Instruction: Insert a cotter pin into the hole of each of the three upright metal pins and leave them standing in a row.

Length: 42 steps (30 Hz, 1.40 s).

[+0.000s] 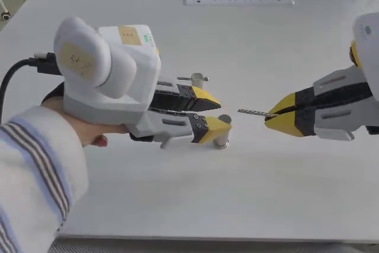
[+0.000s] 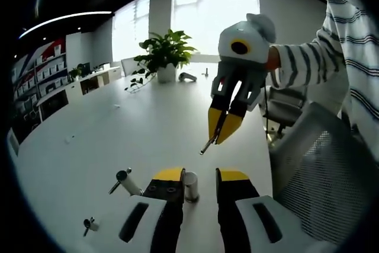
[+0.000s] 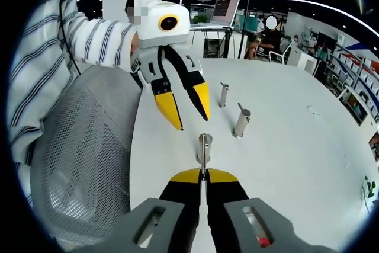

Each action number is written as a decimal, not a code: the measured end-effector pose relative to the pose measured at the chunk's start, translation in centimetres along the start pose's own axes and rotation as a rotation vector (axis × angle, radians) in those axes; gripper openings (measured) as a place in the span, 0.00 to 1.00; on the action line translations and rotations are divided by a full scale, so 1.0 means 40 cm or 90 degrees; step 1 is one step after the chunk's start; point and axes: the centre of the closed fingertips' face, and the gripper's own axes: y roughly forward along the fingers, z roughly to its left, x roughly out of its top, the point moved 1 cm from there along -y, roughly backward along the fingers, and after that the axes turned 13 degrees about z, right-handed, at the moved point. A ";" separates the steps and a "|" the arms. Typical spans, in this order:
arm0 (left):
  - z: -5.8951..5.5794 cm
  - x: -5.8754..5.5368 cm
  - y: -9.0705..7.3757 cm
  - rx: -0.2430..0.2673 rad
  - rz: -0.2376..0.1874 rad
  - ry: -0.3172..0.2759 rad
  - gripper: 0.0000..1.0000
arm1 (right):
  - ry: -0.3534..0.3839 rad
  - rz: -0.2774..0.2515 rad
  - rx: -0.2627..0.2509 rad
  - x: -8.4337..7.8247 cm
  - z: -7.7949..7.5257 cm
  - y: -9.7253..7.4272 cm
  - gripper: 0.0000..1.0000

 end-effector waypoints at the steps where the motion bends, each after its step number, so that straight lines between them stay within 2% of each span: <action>1: 0.001 0.001 0.003 -0.002 0.000 -0.001 0.18 | 0.003 0.004 -0.002 -0.007 -0.004 0.004 0.00; 7: 0.009 -0.004 0.031 -0.007 0.025 0.006 0.18 | 0.001 0.016 -0.005 -0.031 -0.013 0.027 0.00; 10: 0.017 -0.016 0.044 -0.004 0.042 0.007 0.18 | -0.001 0.019 0.000 -0.035 -0.018 0.041 0.00; 16: 0.021 -0.033 0.058 -0.006 0.064 0.009 0.17 | -0.010 0.021 0.013 -0.033 -0.016 0.063 0.00; 21: 0.033 -0.047 0.064 0.007 0.077 0.001 0.16 | -0.011 0.018 0.021 -0.028 -0.022 0.073 0.00; 30: 0.025 -0.055 0.073 -0.007 0.085 0.003 0.10 | -0.017 0.019 0.034 -0.026 -0.018 0.089 0.00; 42: 0.022 -0.056 0.072 -0.004 0.088 0.007 0.10 | -0.035 0.025 0.048 -0.011 -0.011 0.101 0.00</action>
